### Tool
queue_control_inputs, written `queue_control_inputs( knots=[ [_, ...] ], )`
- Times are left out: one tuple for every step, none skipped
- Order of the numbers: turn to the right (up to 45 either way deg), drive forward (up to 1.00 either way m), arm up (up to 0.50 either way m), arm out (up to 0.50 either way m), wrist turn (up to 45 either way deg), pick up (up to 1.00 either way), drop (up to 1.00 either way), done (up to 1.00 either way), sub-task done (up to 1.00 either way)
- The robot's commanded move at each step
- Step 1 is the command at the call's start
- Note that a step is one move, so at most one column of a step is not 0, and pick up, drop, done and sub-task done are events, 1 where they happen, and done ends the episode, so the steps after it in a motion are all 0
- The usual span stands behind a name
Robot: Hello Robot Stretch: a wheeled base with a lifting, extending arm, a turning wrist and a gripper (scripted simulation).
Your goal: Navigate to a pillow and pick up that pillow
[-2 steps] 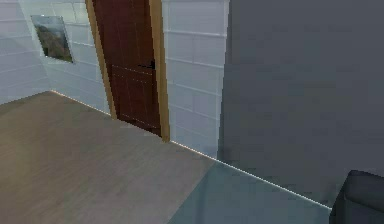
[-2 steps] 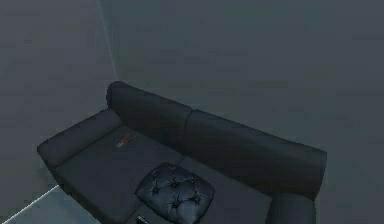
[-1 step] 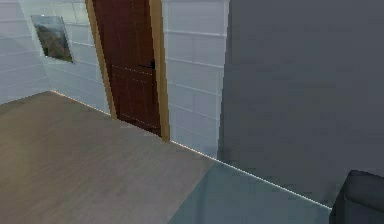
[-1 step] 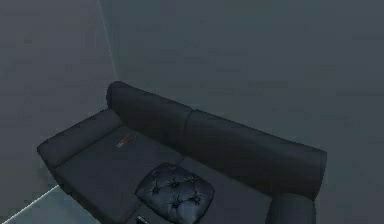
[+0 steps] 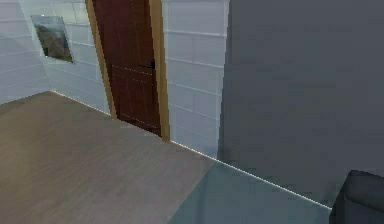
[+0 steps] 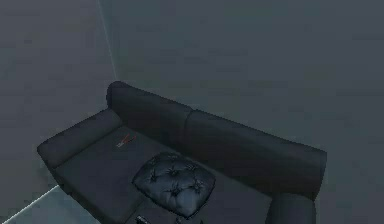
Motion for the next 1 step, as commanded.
queue_control_inputs(
  knots=[
    [0.0,0.00,0.00,0.00,0.0,0.00,0.00,1.00,0.00]
  ],
)
